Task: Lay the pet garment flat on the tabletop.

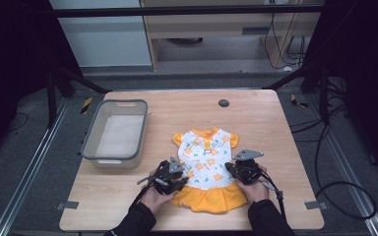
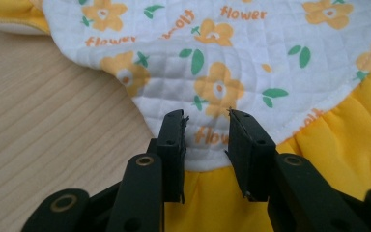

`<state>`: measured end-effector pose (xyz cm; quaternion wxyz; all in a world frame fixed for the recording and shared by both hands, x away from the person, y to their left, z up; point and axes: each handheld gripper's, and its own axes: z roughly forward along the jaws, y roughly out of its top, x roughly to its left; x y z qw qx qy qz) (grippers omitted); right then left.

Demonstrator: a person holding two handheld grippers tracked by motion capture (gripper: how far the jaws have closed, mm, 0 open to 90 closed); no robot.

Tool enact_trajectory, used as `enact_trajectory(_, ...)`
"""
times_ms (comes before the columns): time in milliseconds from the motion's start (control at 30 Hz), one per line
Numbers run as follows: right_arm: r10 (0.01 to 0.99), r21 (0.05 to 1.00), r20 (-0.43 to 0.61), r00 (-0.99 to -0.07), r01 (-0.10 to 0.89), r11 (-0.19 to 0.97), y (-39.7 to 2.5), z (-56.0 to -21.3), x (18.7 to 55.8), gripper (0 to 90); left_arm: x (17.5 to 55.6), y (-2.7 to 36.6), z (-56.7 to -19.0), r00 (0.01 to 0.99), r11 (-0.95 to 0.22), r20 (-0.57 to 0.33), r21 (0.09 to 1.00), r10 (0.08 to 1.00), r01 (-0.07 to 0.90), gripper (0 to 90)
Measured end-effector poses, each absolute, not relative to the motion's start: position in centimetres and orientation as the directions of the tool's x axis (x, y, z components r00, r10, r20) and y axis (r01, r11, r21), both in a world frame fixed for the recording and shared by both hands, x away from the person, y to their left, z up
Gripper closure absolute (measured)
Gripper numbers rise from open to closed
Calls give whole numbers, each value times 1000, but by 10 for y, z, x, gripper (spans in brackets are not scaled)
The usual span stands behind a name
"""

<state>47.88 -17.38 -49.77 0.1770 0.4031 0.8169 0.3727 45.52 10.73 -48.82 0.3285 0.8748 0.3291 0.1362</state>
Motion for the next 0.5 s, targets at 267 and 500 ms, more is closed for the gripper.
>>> enact_trajectory(267, 795, 749, 13, -606, 533, 394, -170, -503, 477, 898, 444, 112, -485, 748, -560, 13, 672, 663, 484, 677)
enact_trajectory(500, 792, 747, 12, -610, 532, 398, -167, -503, 475, 899, 470, 98, -467, 712, -481, 22, 752, 702, 451, 688)
